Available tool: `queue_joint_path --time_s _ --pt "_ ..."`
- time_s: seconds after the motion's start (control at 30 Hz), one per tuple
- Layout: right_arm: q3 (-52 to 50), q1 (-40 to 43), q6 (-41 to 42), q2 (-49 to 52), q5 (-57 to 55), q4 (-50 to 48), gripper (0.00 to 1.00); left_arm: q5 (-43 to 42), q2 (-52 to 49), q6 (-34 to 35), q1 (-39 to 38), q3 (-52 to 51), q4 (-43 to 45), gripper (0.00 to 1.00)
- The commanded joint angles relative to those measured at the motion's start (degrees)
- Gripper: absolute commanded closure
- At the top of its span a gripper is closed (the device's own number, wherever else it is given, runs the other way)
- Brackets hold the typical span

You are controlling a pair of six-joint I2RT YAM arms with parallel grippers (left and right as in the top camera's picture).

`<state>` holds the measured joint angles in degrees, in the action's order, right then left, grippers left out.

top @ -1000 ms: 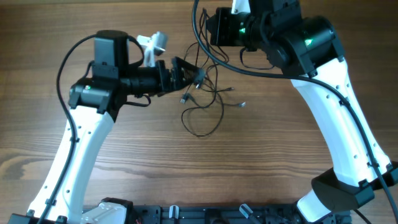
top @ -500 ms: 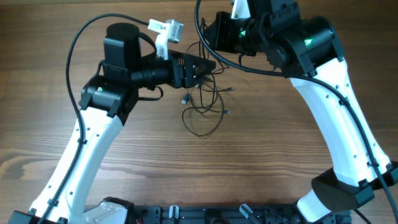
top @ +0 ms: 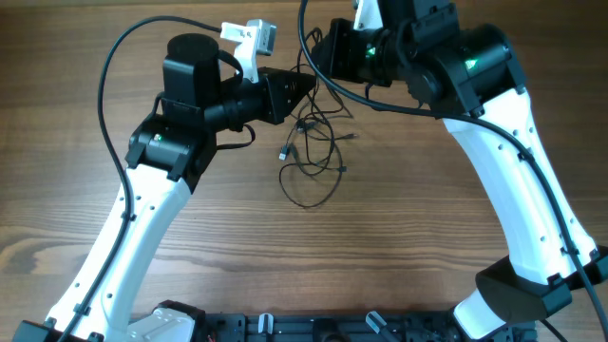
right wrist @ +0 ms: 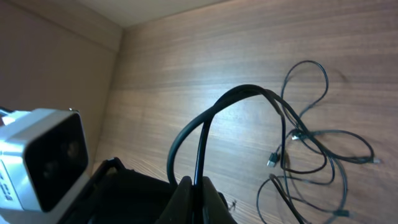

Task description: Untangle cables

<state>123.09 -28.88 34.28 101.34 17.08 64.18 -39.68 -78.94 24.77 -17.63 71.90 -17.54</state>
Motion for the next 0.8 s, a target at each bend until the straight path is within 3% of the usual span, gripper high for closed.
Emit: queue_joint_path --time_s 0.0,0.13,0.2,0.3,0.43,0.5,0.6,0.77 --pt "-0.1 0.1 0.6 0.6 -7.7 3.1 0.96 0.1 1.0 6.9 1.0 0.4 1.5 0.96" --pt "-0.1 0.1 1.9 0.6 -18.3 12.2 0.96 0.2 4.1 23.7 13.6 0.4 0.7 0.96" --pt "-0.1 0.1 3.4 0.6 -24.2 15.4 0.96 0.2 4.3 27.2 22.5 0.4 -5.5 0.96" --pt "-0.1 0.1 4.5 0.1 -25.1 11.4 0.96 2.8 3.9 25.6 30.0 0.4 -18.7 0.96" --pt "3.8 0.5 -4.1 -6.9 -21.7 -6.1 0.96 12.6 3.6 21.9 30.2 0.4 -27.6 0.96" --pt "9.1 0.5 -5.9 -11.6 -27.8 -14.3 0.96 19.8 3.4 22.0 30.2 0.4 -31.9 0.96" --pt "17.1 0.9 -6.1 -15.1 -37.6 -17.0 0.96 30.7 2.6 23.9 30.2 0.3 -36.2 0.96" --pt "25.0 2.5 -12.0 -15.6 -45.3 -15.2 0.96 33.2 -0.1 23.8 30.3 0.3 -37.4 0.96"
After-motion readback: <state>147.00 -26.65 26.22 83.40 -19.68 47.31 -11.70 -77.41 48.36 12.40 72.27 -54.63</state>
